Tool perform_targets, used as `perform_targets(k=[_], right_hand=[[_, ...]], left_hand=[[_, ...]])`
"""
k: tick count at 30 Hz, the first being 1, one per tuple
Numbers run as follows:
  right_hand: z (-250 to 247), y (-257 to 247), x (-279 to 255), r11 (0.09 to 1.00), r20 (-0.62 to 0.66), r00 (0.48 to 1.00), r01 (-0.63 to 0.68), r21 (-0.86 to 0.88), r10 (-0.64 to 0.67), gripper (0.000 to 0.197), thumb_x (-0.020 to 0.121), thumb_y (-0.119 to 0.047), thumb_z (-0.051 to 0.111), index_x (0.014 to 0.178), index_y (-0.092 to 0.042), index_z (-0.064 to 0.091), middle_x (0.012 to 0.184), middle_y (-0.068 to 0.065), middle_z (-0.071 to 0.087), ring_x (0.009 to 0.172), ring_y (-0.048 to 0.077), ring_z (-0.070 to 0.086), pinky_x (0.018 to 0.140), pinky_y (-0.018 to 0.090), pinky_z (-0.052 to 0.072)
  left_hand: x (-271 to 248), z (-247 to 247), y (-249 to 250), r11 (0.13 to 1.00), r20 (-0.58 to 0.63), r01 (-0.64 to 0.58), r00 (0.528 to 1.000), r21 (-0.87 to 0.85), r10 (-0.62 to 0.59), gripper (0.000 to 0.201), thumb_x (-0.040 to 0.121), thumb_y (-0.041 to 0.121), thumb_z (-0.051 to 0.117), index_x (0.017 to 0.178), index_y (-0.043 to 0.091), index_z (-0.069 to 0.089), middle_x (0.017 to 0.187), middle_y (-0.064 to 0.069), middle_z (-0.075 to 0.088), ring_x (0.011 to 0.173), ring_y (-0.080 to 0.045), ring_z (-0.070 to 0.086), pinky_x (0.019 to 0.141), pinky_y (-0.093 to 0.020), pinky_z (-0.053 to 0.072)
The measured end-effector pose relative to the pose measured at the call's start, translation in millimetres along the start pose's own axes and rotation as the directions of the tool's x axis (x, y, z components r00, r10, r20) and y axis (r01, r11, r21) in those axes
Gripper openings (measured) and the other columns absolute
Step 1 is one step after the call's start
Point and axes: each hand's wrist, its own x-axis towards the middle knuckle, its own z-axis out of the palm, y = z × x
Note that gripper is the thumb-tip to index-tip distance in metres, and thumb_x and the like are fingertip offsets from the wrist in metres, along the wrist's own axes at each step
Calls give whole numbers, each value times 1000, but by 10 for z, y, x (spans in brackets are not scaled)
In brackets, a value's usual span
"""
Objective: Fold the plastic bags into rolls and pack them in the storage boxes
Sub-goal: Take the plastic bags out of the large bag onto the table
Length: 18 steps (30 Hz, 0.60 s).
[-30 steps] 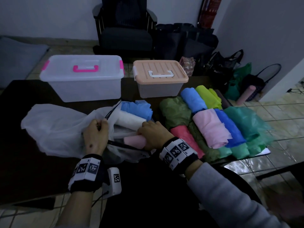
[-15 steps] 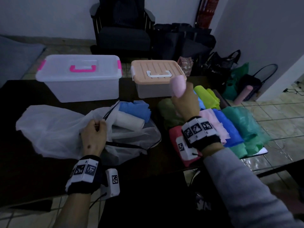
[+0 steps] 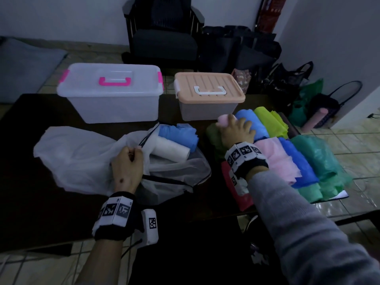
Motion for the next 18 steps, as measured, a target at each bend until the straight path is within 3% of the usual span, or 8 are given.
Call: perform_targets(k=[2, 5, 7, 9, 11, 14, 16, 18], right_hand=[[-8, 3, -9, 1000, 27, 1000, -3, -20, 4, 63, 94, -58, 29, 140, -15, 34, 139, 18, 37, 130, 34, 30, 99, 44, 29], [-62, -46, -29, 1000, 2, 1000, 18, 15, -18, 56, 97, -48, 32, 142, -14, 31, 145, 15, 30, 133, 33, 26, 102, 45, 26], [-121, -124, -48, 990, -98, 987, 135, 41, -130, 44, 97, -30, 39, 137, -11, 38, 141, 15, 36, 130, 33, 31, 100, 44, 29], [-171, -259, -71, 938, -94, 940, 336, 82, -329, 35, 95, -16, 40, 127, -8, 50, 130, 15, 49, 121, 32, 43, 96, 40, 34], [-180, -430, -136, 852, 39, 876, 456, 258, -481, 30, 97, -13, 40, 119, -3, 58, 122, 16, 58, 113, 32, 52, 92, 33, 37], [-91, -653, -275, 798, 272, 789, 403, 448, -551, 37, 101, -19, 37, 132, -1, 49, 135, 18, 50, 124, 31, 46, 100, 29, 31], [9, -727, -321, 846, 388, 770, 360, 393, -507, 45, 102, -30, 31, 140, -7, 38, 142, 18, 42, 129, 34, 40, 106, 37, 31], [90, -747, -347, 902, 430, 794, 354, 248, -430, 50, 101, -39, 29, 142, -12, 34, 141, 18, 40, 128, 35, 39, 105, 43, 30]], left_hand=[[0, 2, -1, 1000, 3, -1, 1000, -4, 1, 28, 98, 27, 43, 80, 7, 52, 65, 1, 48, 59, -7, 43, 68, -29, 32], [5, 1, -3, 1000, 3, -3, 1000, -12, 3, 28, 98, 27, 43, 82, 6, 53, 66, 1, 48, 59, -7, 43, 60, -25, 31], [12, 3, -11, 1000, 7, 4, 1000, -12, -4, 27, 98, 27, 43, 84, 6, 54, 66, 2, 49, 59, -6, 44, 54, -21, 30], [14, 8, -22, 1000, 4, 1, 1000, -6, -1, 28, 98, 28, 43, 84, 7, 55, 67, 1, 49, 59, -7, 44, 56, -22, 31], [13, 13, -24, 1000, -2, -5, 1000, -8, 5, 29, 97, 29, 43, 84, 7, 55, 67, 1, 50, 60, -8, 45, 63, -26, 33], [20, 16, -27, 1000, -5, -3, 1000, -2, 3, 27, 98, 29, 43, 84, 8, 55, 69, 1, 50, 61, -8, 45, 68, -27, 34], [28, 20, -34, 1000, -7, -7, 1000, 3, 7, 27, 98, 28, 43, 84, 9, 55, 69, 2, 50, 61, -6, 45, 64, -24, 33], [34, 25, -39, 1000, -8, -9, 1000, 4, 9, 27, 98, 28, 43, 84, 9, 55, 68, 2, 49, 60, -6, 45, 58, -22, 32]])
